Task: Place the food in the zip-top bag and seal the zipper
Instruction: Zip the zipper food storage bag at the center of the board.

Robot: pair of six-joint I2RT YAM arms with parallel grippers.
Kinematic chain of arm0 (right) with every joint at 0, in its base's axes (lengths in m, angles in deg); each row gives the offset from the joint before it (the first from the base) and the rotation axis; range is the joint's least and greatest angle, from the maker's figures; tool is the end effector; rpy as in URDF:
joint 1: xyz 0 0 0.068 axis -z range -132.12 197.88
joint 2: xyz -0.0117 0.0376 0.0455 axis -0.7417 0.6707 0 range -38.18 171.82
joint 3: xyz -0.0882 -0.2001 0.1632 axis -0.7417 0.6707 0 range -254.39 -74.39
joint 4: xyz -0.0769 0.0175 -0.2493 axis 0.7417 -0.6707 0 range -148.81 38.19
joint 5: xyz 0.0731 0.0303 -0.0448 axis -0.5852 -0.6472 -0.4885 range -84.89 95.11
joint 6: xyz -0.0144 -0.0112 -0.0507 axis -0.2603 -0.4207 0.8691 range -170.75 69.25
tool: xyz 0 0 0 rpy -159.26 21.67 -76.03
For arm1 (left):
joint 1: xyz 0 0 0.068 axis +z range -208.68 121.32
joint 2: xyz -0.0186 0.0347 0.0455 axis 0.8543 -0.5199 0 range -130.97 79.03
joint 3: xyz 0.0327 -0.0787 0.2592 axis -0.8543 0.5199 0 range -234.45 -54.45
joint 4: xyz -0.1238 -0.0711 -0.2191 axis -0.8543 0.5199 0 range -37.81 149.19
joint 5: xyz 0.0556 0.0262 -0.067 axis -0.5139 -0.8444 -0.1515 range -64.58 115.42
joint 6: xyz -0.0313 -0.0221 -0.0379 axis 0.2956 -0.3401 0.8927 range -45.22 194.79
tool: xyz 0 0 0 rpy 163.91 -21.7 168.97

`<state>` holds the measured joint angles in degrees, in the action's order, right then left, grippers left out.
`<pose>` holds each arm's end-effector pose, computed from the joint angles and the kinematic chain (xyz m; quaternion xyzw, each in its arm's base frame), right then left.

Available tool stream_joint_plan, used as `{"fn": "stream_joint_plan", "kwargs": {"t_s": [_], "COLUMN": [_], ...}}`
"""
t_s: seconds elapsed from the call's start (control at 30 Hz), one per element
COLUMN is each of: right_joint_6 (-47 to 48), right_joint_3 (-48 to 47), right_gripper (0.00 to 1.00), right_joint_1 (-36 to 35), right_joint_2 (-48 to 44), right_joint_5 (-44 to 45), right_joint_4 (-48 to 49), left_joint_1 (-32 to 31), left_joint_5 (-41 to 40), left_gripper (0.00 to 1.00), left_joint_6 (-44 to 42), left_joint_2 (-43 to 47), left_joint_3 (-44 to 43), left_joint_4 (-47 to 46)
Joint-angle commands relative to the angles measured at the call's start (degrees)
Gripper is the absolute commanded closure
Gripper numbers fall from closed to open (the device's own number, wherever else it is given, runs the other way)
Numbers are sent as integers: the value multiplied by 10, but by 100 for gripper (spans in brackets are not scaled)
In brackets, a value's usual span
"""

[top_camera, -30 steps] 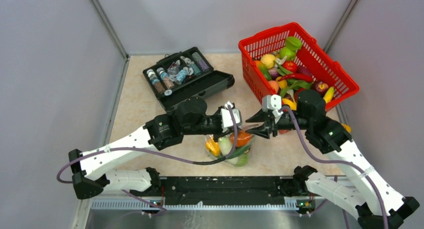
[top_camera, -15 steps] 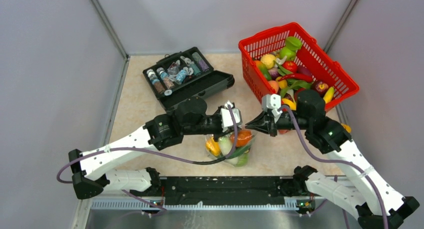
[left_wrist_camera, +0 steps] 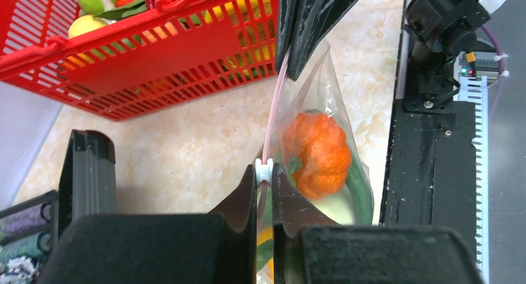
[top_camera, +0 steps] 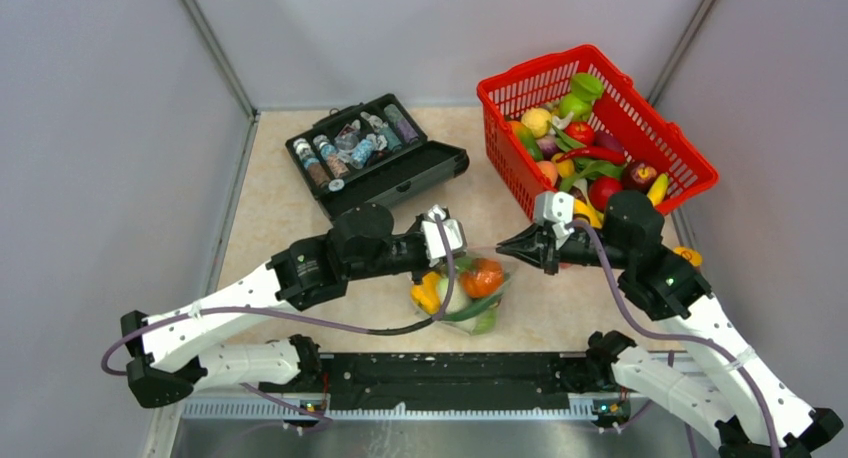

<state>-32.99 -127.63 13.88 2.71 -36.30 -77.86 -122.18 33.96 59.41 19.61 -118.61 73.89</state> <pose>0.1069 0.1005 0.3736 -0.5176 0.5665 0.3569 0.5327 0.0976 -0.2076 0.3891 0.5433 0.5908 -0.2966 0.5175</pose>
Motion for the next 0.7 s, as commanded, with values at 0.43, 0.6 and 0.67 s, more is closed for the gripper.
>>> {"fn": "stream_joint_plan", "kwargs": {"t_s": [0.43, 0.6, 0.67], "right_joint_6": [-62, -35, -32], "right_joint_3": [-22, -75, -81], "right_gripper": [56, 26, 25], "right_joint_1": [-1, -1, -1], "right_joint_2": [7, 47, 56], "right_joint_5": [-4, -37, -33], "right_joint_4": [62, -22, -21], "left_joint_1": [2, 2, 2], "left_joint_5": [-13, -12, -8], "left_gripper": [100, 100, 100], "left_joint_6": [-13, -12, -10], "left_joint_2": [37, 37, 39], "left_joint_3": [15, 10, 10], "left_joint_4": [-15, -14, -16]}}
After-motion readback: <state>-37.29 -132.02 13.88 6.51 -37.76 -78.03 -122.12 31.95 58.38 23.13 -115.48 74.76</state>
